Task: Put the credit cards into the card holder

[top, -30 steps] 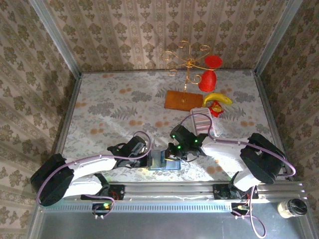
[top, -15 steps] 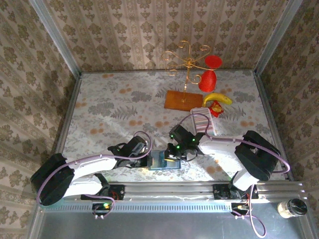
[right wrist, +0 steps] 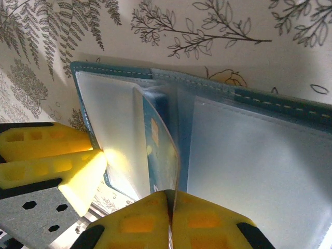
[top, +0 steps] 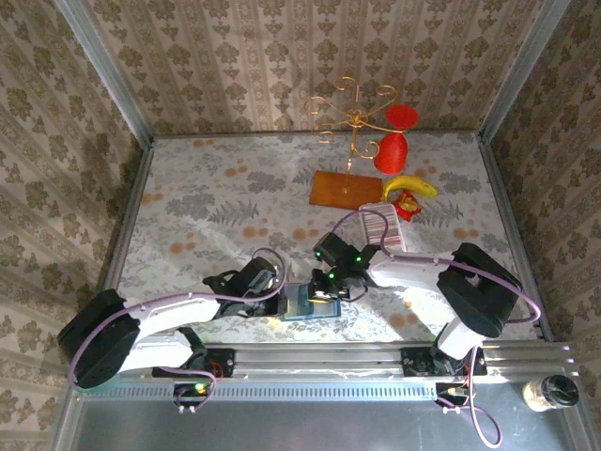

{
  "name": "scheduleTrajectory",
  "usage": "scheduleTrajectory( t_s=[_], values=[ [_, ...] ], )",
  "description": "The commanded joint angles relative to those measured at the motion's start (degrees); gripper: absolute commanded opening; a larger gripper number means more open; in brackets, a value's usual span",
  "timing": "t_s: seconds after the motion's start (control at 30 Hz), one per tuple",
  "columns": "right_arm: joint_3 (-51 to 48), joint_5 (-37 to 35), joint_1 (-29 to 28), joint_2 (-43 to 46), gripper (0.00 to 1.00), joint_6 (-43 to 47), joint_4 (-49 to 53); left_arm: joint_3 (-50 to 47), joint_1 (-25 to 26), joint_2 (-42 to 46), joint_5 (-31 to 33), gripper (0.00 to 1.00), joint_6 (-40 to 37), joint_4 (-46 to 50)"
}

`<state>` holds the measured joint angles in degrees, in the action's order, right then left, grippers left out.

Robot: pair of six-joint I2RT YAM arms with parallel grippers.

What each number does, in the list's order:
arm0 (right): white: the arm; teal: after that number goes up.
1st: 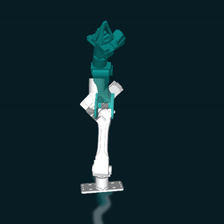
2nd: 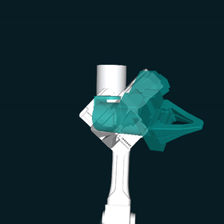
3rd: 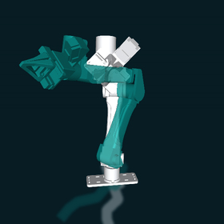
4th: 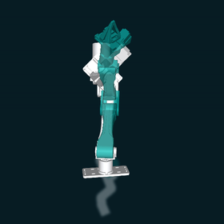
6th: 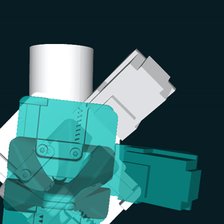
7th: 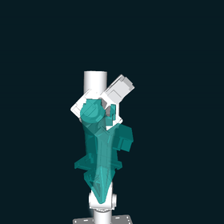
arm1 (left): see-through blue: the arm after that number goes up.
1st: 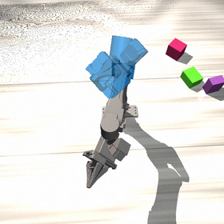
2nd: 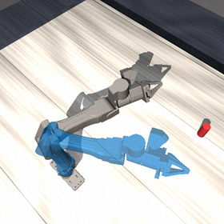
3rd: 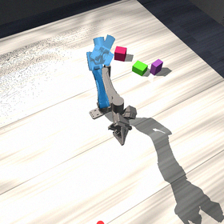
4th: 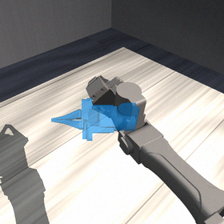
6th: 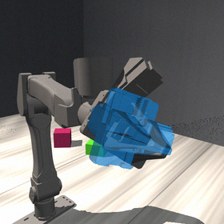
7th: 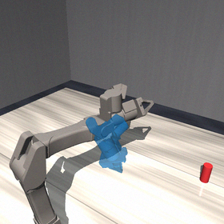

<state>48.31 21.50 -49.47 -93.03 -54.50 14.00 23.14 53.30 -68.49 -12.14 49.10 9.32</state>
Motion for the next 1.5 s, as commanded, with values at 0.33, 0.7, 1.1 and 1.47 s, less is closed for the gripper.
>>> scheduleTrajectory(
  t_s=[0.33,0.7,1.1,1.47],
  values=[
    [6.3,-6.5,-2.0,-4.9,0.24,5.1,12.0,-2.4,1.6,0.1,0.3,0.21,-0.1,-1.3],
    [9.7,-4.3,-3.9,-8.4,0.27,1.8,8.1,-3.9,1.8,0.8,0.2,0.21,0.5,-2.7],
    [4.4,-6.2,-4.5,-3.3,0.29,-9.5,-2.8,-4.6,2.4,1.7,0.4,0.20,1.2,-3.5],
    [4.8,-13.6,-4.8,1.7,0.38,-8.2,6.8,-5.2,2.6,3.4,1.2,0.20,1.5,-3.3]
  ],
)
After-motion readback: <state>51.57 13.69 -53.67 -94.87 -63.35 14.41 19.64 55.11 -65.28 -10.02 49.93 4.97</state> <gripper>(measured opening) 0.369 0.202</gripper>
